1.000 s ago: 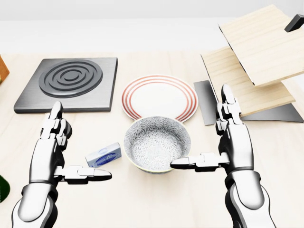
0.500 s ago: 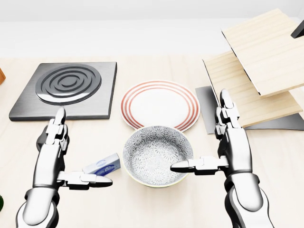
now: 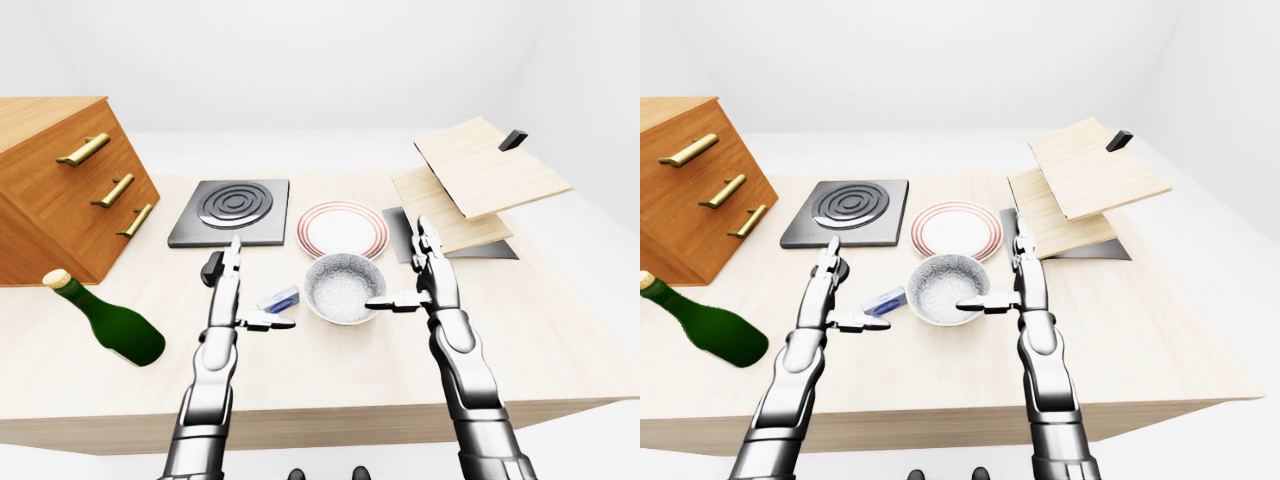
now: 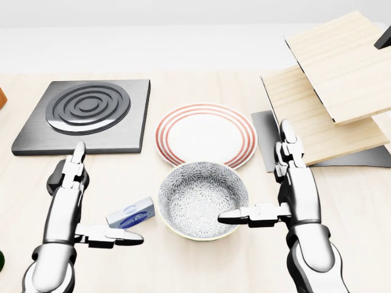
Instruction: Pick up the cream cheese and put it in the bowl.
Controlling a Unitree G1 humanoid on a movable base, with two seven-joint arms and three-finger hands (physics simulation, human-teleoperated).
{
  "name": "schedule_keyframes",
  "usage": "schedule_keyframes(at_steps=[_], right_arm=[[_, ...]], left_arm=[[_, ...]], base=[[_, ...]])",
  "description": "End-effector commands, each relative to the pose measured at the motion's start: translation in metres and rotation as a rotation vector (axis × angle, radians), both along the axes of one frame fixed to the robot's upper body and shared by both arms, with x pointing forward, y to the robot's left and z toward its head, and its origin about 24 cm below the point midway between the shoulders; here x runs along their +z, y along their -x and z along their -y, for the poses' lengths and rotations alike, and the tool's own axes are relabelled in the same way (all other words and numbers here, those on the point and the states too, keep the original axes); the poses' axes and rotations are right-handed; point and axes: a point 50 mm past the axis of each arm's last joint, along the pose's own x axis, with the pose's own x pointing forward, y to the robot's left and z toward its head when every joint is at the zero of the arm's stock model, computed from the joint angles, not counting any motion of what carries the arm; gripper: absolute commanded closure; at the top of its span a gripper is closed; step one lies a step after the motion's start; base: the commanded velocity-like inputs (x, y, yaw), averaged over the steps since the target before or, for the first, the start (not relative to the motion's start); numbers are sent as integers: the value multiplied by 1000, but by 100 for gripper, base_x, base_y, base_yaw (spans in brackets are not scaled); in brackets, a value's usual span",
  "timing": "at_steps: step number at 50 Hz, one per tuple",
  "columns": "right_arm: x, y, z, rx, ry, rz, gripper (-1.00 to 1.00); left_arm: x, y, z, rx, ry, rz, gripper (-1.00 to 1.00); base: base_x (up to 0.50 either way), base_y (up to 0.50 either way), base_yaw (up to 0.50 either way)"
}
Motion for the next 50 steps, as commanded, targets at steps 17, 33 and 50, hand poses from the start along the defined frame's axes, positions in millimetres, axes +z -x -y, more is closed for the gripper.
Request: schedule_keyframes(at_steps=[17,33,50], right_arm=[[0,-3,1,-4,0,-1,-100],[1,-1,1,-4,-3,5,-100],[2,-2,2,-6,-6,5,-100]], left_arm=[[41,-13,20,-102,-294,84,-100],[34,-20,21,-135,-314,34,-38],[9,-28,17,-115,-306,-70,0]], base=[[0,0,0],[0,0,0],[0,0,0]])
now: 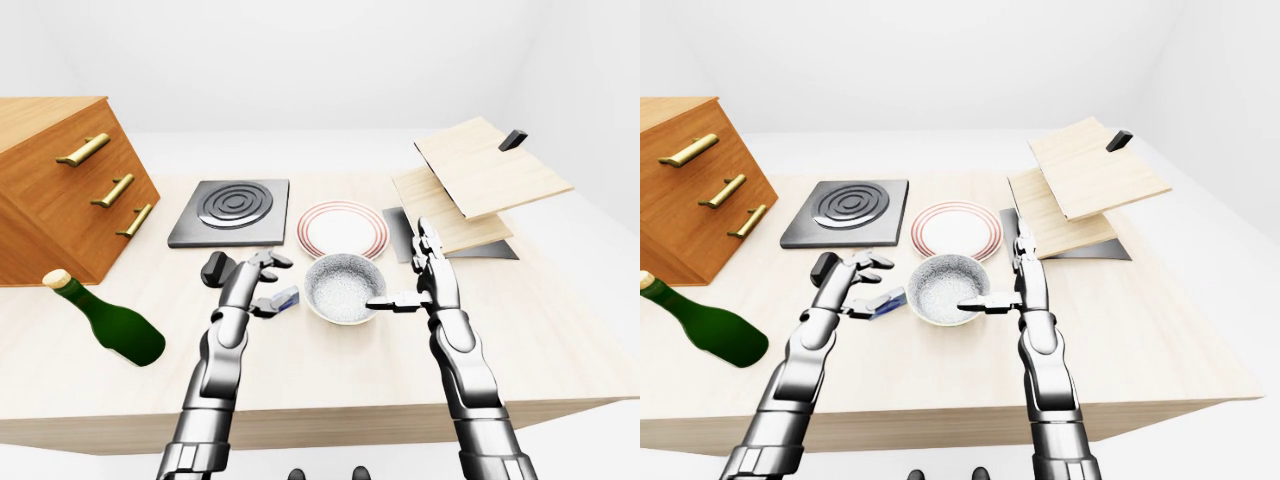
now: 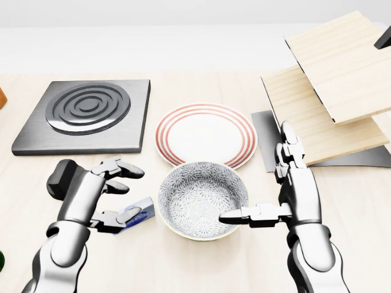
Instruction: Pick up the cream cheese and put it in the bowl.
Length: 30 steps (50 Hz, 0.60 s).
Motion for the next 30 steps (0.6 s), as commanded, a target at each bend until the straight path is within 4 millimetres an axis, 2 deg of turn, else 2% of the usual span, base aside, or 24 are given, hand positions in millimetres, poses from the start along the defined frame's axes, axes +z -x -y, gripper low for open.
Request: schedule_keyframes(at_steps=[1,8,30], right_arm=[[4,-1,0,-3,-1,18,-100],[5,0,0,-3,-1,21,-100],[5,1,0,-1,1,20,-100]], left_arm=[[0,-3,3,-14,39,-10,0],[-8,-3,2,-1,35,-36,-15],[-25,-9,-3,45,24,-103,-3]], base=[[0,0,0],[0,0,0],[0,0,0]])
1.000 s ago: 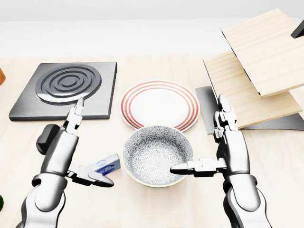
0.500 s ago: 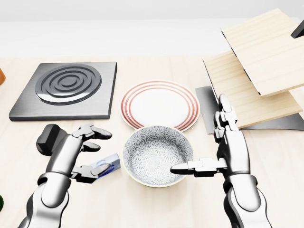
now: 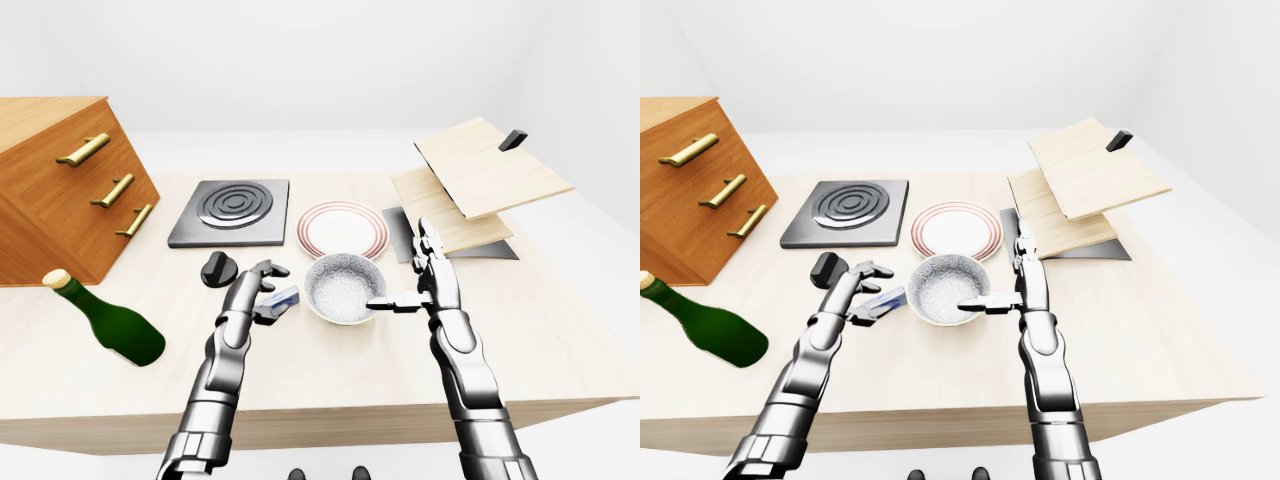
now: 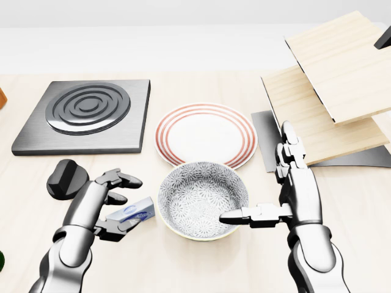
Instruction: Pick up the cream cheese and put it in the bowl.
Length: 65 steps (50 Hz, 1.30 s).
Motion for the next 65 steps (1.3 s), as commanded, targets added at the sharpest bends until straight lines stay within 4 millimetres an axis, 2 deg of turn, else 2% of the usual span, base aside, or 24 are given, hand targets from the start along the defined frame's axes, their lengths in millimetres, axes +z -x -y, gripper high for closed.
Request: schedule_keyframes(at_steps=[1,17,34,40,43,45,54,65], right_arm=[[4,0,-1,1,2,17,-100],[2,-1,-1,3,4,8,-100],[3,-1,-1,2,4,13,-100],[4,0,-2,2,3,17,-100],[4,0,-2,3,3,17,-100],[4,0,-1,3,2,16,-100],[4,1,-1,1,1,19,-100],[4,2,-1,3,-3,19,-100]], left_arm=[[3,-5,0,10,45,6,-3],[-1,-10,-7,52,29,-4,-9],[-18,-15,-9,94,-1,-75,-11],[-21,-16,-10,104,-6,-89,-2],[-22,-18,-11,115,-11,-91,-8],[-24,-19,-13,131,-22,-94,-19],[-30,-21,-11,145,-37,-127,-27],[-34,-24,-10,151,-53,-141,-11]], base=[[0,0,0],[0,0,0],[0,0,0],[0,0,0],[0,0,0],[0,0,0],[0,0,0],[0,0,0]])
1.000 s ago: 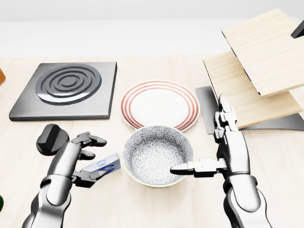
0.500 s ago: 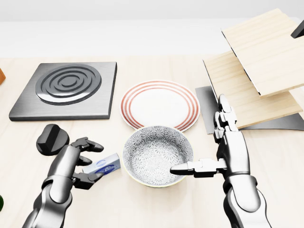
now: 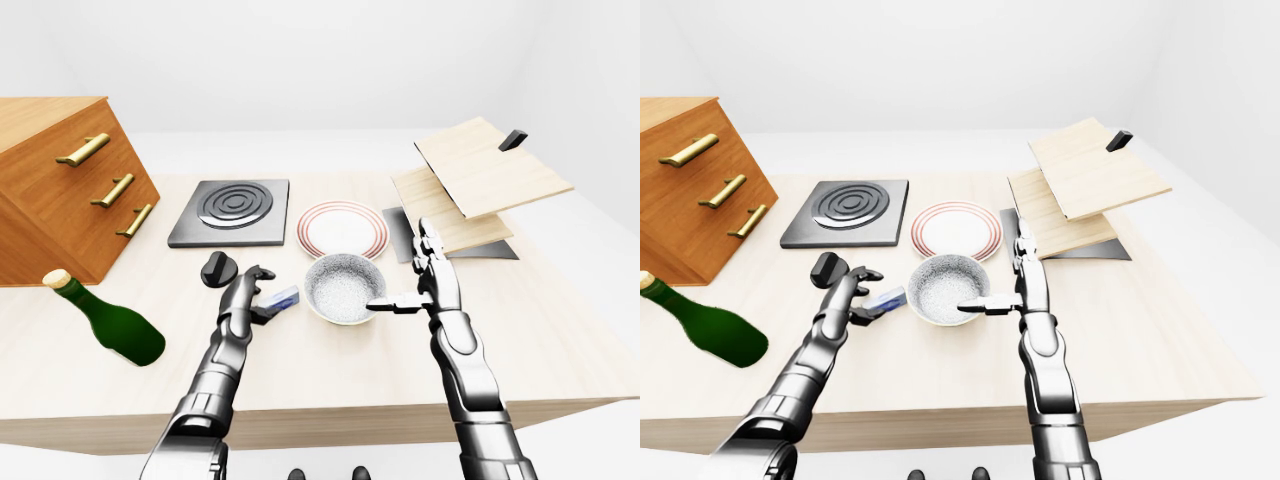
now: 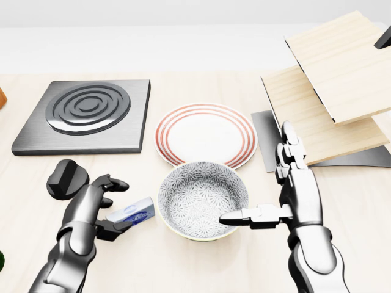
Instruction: Pick up the cream cheese and put it in the bowl.
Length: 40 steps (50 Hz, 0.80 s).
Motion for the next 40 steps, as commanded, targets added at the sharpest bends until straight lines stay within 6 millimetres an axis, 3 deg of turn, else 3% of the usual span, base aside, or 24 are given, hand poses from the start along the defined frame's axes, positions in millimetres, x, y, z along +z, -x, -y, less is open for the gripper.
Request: schedule_keyframes(at_steps=[1,11,13,22,23,24,31,40], right_arm=[[3,0,0,0,-3,14,-100],[3,0,0,-1,-4,14,-100],[4,0,0,-1,-4,17,-100],[7,2,1,-2,-5,29,-100],[7,2,1,-2,-6,31,-100],[7,2,1,-2,-6,32,-100],[7,2,1,-4,-6,30,-100],[7,2,1,-3,-5,30,-100]], left_arm=[[-1,-3,5,14,41,-25,-10],[-6,-4,7,17,31,-33,-7],[-6,-3,7,17,28,-34,1],[-13,-1,7,23,16,-60,61],[-15,0,7,24,13,-68,96],[-15,0,7,28,14,-70,100],[-9,0,6,23,18,-52,100],[40,2,8,-72,42,151,100]], base=[[0,0,0],[0,0,0],[0,0,0],[0,0,0],[0,0,0],[0,0,0],[0,0,0],[0,0,0]])
